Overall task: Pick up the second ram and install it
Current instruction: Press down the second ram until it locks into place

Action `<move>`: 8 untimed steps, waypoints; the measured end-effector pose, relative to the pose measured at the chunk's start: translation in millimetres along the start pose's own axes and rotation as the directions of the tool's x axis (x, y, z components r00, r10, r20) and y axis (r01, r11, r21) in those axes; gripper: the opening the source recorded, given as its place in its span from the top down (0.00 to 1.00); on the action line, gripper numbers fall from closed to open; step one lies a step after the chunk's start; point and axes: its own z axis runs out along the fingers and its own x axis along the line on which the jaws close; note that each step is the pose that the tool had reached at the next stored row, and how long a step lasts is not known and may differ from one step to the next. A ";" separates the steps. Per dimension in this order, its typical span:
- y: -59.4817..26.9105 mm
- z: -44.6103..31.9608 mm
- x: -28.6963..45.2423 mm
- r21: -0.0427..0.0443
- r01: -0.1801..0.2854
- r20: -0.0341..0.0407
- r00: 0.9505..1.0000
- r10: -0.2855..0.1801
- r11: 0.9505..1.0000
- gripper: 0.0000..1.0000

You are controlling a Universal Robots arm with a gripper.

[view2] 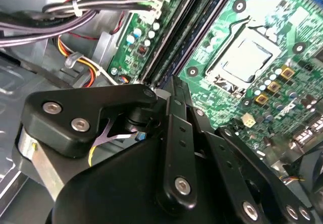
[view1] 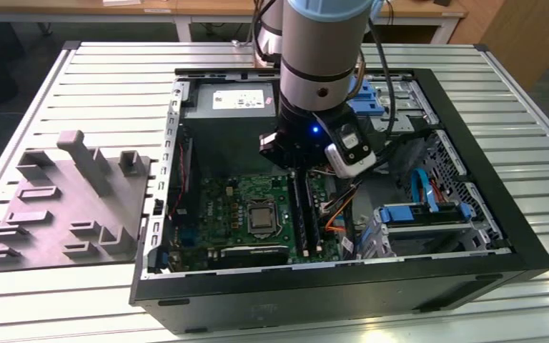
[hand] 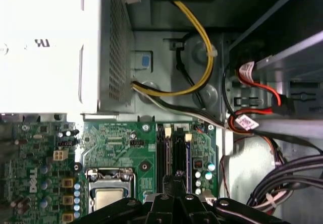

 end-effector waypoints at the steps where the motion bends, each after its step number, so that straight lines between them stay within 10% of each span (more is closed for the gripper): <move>1: 0.5 0.1 0.0 0.000 0.000 0.000 1.000 0.000 1.000 0.90; 8: 2.2 8.0 0.4 0.000 0.000 0.000 1.000 0.000 1.000 0.90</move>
